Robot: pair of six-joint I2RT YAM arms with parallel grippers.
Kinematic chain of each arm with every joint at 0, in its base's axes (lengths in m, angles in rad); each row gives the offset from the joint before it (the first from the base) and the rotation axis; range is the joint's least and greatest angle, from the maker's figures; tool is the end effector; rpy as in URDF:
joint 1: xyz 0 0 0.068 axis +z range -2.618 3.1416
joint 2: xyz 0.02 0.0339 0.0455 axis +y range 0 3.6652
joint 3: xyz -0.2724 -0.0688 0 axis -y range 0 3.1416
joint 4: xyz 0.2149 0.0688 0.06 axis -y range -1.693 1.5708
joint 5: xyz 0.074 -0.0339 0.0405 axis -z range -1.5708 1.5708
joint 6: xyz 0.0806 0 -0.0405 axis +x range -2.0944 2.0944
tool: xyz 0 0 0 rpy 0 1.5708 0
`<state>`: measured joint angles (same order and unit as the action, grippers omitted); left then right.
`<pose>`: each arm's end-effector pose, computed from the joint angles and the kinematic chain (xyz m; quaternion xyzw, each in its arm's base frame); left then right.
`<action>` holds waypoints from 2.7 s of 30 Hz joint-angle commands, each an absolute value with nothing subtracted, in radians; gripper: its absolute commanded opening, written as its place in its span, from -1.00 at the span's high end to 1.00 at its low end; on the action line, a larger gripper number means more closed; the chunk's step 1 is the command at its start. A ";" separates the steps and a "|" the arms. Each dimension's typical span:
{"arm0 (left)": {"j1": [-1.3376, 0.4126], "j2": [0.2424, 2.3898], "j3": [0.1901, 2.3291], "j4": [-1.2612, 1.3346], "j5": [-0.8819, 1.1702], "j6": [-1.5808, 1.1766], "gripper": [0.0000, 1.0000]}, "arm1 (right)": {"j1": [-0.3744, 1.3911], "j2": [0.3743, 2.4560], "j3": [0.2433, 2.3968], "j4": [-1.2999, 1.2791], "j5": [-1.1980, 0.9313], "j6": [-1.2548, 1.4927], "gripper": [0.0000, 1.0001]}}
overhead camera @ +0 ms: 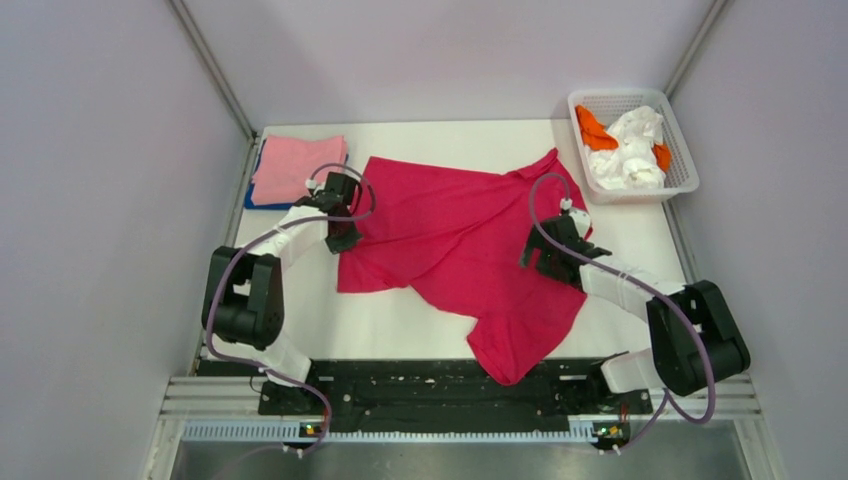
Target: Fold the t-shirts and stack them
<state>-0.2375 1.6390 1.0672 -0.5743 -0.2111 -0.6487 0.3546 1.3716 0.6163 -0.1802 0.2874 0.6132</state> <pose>0.3099 -0.0576 0.1802 -0.2202 0.9471 0.0032 0.2335 0.2456 0.0666 0.1551 0.1656 0.9266 0.0234 0.3369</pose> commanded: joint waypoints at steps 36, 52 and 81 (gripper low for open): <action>-0.114 1.394 0.854 -0.511 -0.153 -0.686 -0.30 | 0.319 1.423 0.643 -0.269 0.320 0.595 -0.97; -0.089 1.510 0.824 -0.381 0.031 -0.686 0.55 | 0.318 1.433 0.647 -0.277 0.351 0.596 -0.97; -0.069 1.409 0.770 -0.281 -0.077 -0.680 1.00 | 0.213 1.796 1.120 -0.212 0.246 0.374 -0.98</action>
